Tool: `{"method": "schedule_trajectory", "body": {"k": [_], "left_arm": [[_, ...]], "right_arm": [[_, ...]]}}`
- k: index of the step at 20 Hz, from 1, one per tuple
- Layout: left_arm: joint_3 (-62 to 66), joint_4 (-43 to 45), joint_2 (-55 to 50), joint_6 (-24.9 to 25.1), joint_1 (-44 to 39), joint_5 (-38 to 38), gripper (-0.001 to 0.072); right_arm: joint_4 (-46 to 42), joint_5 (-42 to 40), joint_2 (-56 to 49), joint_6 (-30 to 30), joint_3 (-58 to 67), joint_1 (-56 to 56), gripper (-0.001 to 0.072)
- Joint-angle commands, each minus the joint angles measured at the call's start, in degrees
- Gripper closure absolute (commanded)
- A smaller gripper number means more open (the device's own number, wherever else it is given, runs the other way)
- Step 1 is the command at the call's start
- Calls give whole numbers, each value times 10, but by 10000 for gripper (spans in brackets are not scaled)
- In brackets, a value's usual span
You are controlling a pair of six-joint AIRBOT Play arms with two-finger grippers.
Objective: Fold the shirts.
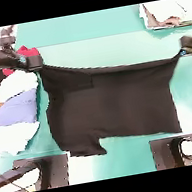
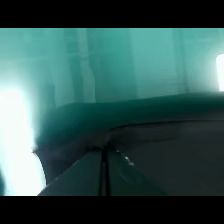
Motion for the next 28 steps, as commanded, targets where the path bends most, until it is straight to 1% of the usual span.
{"method": "schedule_trajectory", "body": {"k": [1,3,5,6,7,9,10,11,12,14,16,18,19,20,21,22,23,25,28], "left_arm": [[1,-1,-90,8,0,122,685],[31,0,-114,12,0,148,685],[59,2,-121,27,9,147,685],[75,1,-121,36,16,133,685],[91,1,-120,38,26,102,684],[103,-1,-116,38,48,15,684],[101,-1,-117,42,55,-30,684],[89,-1,-117,65,59,-68,684],[71,-1,-117,82,59,-91,685],[22,-28,-117,86,57,-98,685],[-30,-84,-117,108,57,-90,684],[-68,-98,-117,112,57,-90,683],[-80,-97,-117,106,57,-92,678],[-87,-89,-117,99,57,-95,398],[-87,-78,-116,88,57,-99,149],[-87,-70,-110,76,57,-109,220],[-88,-66,-99,76,57,-123,224],[-113,-52,-43,74,57,-137,224],[-228,-20,78,45,57,-147,224]], "right_arm": [[18,-73,-111,0,19,15,695],[60,-98,-152,-2,70,7,695],[73,-105,-173,-2,121,7,695],[73,-99,-175,-11,140,7,695],[73,-90,-174,-21,154,8,695],[71,-56,-163,-30,154,7,695],[70,-49,-152,-36,136,8,695],[67,-52,-139,-36,109,8,695],[55,-60,-122,-36,74,11,695],[42,-81,-90,-36,1,18,695],[43,-107,-65,-36,-64,17,694],[44,-134,-48,-35,-111,17,692],[49,-140,-42,-34,-128,16,640],[52,-136,-40,-34,-137,13,373],[64,-127,-40,-34,-138,7,187],[70,-113,-36,-34,-138,2,188],[78,-95,-26,-37,-138,-6,188],[77,-58,12,-46,-145,-18,188],[78,-45,105,-47,-206,-38,189]]}}
